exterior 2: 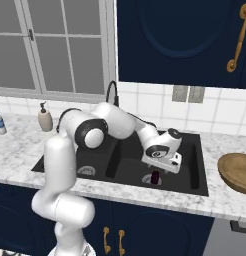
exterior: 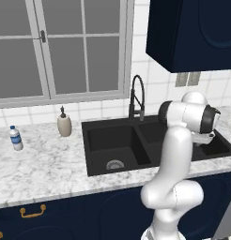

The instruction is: Pick the eggplant from the sink and place it in the bowl. Then pick the bowl and place it in the microwave. Then close the microwave door and press the start button.

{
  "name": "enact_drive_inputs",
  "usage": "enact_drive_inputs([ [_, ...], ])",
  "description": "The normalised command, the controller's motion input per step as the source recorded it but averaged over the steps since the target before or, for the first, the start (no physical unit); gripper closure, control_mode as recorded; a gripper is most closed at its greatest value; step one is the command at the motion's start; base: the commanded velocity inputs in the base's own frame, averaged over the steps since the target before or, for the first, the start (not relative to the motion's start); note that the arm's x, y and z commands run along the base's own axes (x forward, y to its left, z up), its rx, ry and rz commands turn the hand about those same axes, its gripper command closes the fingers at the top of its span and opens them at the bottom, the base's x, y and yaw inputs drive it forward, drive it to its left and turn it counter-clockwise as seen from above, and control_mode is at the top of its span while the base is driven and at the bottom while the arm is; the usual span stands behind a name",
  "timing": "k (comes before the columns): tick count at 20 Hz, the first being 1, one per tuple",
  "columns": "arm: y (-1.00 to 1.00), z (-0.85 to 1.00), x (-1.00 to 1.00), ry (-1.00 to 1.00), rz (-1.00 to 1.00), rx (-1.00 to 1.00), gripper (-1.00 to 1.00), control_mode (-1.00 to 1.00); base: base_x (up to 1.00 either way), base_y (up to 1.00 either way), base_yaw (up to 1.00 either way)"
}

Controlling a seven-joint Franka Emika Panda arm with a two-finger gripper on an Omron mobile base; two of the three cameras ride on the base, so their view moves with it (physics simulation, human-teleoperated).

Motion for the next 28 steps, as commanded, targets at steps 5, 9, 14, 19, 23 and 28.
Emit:
enact_drive_inputs([
  [5,0.0,-0.29,0.43,0.04,-0.05,0.0,-1.0,-1.0,0.0,0.0,0.0],
  [9,0.0,-0.48,0.38,0.0,0.0,0.0,-1.0,-1.0,0.0,0.0,0.0],
  [14,0.0,-0.48,0.41,0.0,0.0,0.0,-1.0,-1.0,0.0,0.0,0.0],
  [19,0.0,-0.37,0.22,0.01,0.0,0.0,-1.0,-1.0,0.0,0.0,0.0],
  [23,0.04,-0.31,0.0,0.06,0.0,-0.02,-1.0,-1.0,0.0,0.0,0.0],
  [28,0.04,-0.23,0.0,0.03,0.0,-0.01,-1.0,-1.0,0.0,0.0,0.0],
])
